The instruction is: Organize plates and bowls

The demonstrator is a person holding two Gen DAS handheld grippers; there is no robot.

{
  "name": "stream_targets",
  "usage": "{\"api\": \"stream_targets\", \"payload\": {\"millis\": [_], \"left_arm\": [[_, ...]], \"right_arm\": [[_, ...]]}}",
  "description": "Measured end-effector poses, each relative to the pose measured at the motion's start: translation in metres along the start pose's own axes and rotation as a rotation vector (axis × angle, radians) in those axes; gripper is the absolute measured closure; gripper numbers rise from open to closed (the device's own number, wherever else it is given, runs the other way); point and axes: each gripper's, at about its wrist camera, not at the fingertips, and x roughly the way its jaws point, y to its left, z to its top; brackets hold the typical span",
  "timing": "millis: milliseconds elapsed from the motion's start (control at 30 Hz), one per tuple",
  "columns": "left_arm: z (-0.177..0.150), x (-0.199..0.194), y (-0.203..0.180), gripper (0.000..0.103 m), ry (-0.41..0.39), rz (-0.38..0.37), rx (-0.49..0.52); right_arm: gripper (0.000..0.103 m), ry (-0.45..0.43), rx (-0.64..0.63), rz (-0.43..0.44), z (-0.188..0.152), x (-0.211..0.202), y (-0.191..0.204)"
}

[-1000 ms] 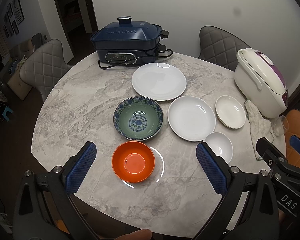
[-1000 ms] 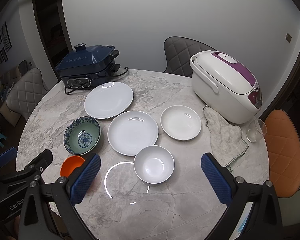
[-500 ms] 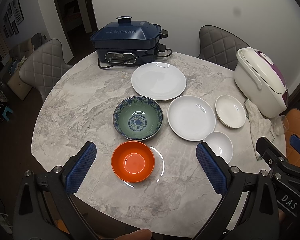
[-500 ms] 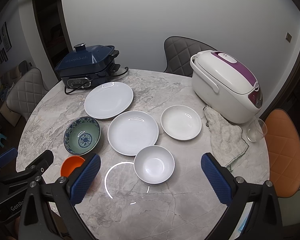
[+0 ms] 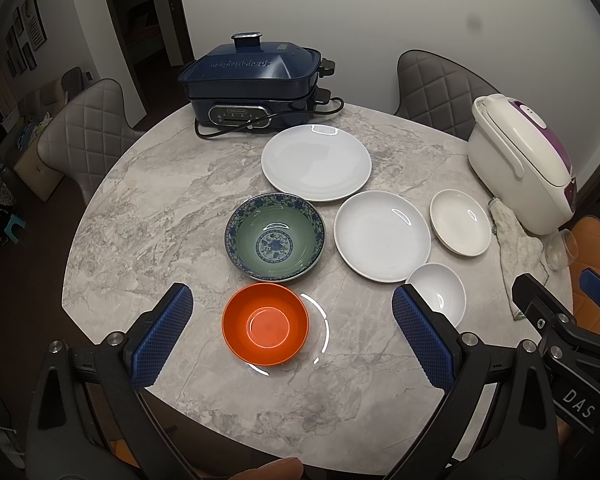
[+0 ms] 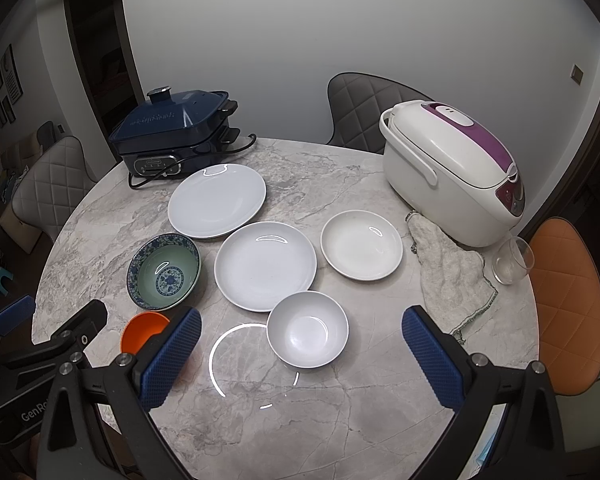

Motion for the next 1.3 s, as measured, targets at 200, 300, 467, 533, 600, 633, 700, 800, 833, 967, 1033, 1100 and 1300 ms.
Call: {"api": "stream_targets", "payload": {"millis": [200,300,467,533,600,633,700,800,833,967,1033,1100,1300], "left_arm": [[0.0,0.0,0.0,0.002,0.002,0.001,-0.001],[0.001,0.0,0.0,0.002,0.001,0.001,0.0],[0.0,0.0,0.0,0.002,0.001,0.002,0.0],[0.001,0.0,0.0,0.002,0.001,0.001,0.0],[0.0,0.0,0.0,0.002,0.001,0.002,0.0],[0.0,0.0,0.0,0.002,0.001,0.002,0.0],[0.001,0.0,0.0,0.002,0.002,0.001,0.0],[0.0,0.0,0.0,0.002,0.002,0.001,0.0],[0.0,0.0,0.0,0.002,0.002,0.001,0.0],[0.0,0.0,0.0,0.002,0.002,0.001,0.0],[-0.004,0.0,0.0,0.002,0.003,0.001,0.0],[-0.003,0.0,0.0,0.002,0.003,0.002,0.0],[-0.019,0.008,-0.006,0.002,0.014,0.002,-0.001]], "right_arm": [[0.0,0.001,0.0,0.0,0.0,0.0,0.0],[0.0,0.0,0.0,0.0,0.0,0.0,0.0],[0.0,0.001,0.0,0.0,0.0,0.001,-0.001],[0.0,0.0,0.0,0.0,0.0,0.001,-0.001],[0.0,0.001,0.0,0.0,0.001,0.002,-0.001],[0.0,0.001,0.0,0.0,0.001,0.002,-0.001],[0.0,0.001,0.001,0.0,0.001,0.002,-0.001],[0.0,0.001,0.0,0.0,0.002,0.002,-0.001],[0.0,0.001,0.001,0.0,0.002,0.003,-0.001],[0.0,0.001,0.0,0.0,0.002,0.004,-0.001],[0.0,0.002,0.0,0.001,0.001,0.005,-0.001],[0.0,0.003,0.0,0.001,0.001,0.006,-0.001],[0.0,0.011,-0.004,0.006,0.001,0.006,0.001]]}}
